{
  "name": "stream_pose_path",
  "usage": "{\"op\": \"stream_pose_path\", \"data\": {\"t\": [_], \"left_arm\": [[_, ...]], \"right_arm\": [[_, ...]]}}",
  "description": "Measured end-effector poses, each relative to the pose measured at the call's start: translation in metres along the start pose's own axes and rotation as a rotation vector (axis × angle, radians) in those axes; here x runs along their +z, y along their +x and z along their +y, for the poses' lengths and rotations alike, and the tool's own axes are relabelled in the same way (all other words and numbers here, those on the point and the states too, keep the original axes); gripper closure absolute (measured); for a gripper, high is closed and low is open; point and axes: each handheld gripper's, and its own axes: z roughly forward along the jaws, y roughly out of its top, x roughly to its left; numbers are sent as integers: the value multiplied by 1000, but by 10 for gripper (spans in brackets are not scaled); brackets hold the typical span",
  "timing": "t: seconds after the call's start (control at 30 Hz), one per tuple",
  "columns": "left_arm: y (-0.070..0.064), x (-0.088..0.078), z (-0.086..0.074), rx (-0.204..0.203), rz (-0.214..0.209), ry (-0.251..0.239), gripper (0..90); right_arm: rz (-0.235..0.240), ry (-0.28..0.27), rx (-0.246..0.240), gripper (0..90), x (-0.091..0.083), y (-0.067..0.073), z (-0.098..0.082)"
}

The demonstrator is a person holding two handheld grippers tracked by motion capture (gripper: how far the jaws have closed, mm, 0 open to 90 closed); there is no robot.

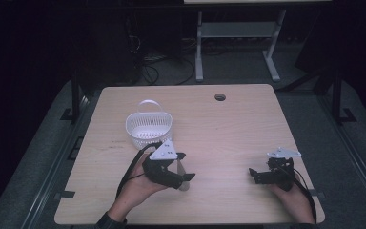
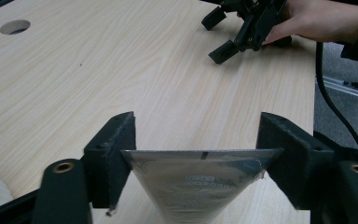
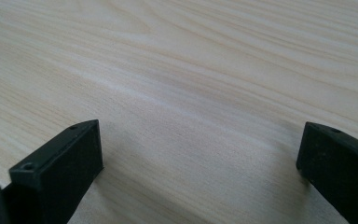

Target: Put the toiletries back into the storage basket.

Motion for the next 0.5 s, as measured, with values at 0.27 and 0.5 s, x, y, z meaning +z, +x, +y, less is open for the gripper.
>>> {"op": "stream_pose_path", "data": {"t": [0.27,0.5], "left_arm": [[0,-1,0,7,-1,2,295],[1,-4,0,3,4,8,296]], "right_arm": [[0,0,0,0,0,0,0],[0,0,0,0,0,0,0]]}}
